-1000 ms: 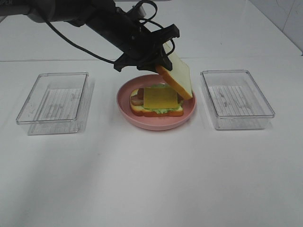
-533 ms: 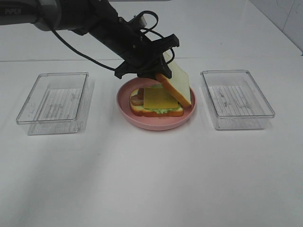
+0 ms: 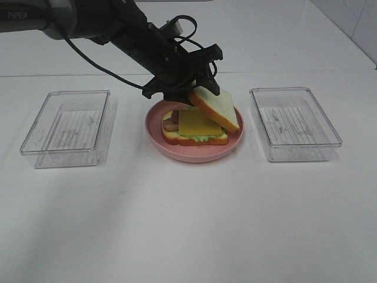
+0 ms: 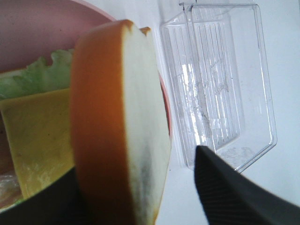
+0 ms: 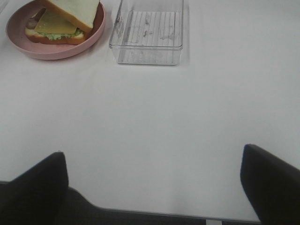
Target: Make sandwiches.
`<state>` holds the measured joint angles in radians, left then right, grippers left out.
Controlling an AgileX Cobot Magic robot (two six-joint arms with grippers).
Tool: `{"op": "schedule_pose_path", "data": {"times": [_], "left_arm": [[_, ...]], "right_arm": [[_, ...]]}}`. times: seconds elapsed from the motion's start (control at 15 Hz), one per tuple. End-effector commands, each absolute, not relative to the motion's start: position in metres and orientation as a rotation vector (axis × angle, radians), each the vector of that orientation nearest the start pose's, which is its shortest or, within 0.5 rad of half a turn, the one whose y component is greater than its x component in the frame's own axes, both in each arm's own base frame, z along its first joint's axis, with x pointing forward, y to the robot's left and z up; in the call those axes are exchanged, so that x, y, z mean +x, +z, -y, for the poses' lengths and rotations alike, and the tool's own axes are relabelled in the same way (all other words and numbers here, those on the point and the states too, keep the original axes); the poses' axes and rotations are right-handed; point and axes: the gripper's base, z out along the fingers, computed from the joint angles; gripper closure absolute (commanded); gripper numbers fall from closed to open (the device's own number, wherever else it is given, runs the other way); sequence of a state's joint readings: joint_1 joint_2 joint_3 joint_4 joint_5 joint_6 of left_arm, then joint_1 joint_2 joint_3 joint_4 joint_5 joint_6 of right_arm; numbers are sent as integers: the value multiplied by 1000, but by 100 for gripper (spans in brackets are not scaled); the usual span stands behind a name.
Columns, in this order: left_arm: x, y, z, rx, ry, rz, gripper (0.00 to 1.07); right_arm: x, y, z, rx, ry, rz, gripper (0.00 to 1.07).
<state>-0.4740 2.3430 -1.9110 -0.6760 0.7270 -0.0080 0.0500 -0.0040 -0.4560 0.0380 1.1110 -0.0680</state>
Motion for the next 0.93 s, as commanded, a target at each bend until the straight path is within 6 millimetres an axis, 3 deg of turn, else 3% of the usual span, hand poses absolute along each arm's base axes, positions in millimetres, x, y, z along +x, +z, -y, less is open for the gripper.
{"op": "schedule_pose_path", "data": {"times": [0.07, 0.13, 0.4, 0.47, 0.73, 0.93], "left_arm": [[441, 170, 271, 61, -932, -2663, 18], [439, 168, 270, 60, -910, -2695, 7], [432, 166, 264, 136, -811, -2786, 6], [430, 179, 258, 206, -718, -2785, 6], [423, 198, 246, 200, -567, -2830, 6], [414, 232, 224, 281, -307, -2828, 6]], "right_arm": [[-7, 261, -3, -132, 25, -2096, 11], [-7, 261, -3, -132, 25, -2096, 11], [-7, 261, -3, -132, 25, -2096, 11], [-7, 261, -3, -132, 25, -2096, 11], [-7, 261, -3, -132, 25, -2096, 11], [-7, 261, -3, -132, 25, -2096, 11]]}}
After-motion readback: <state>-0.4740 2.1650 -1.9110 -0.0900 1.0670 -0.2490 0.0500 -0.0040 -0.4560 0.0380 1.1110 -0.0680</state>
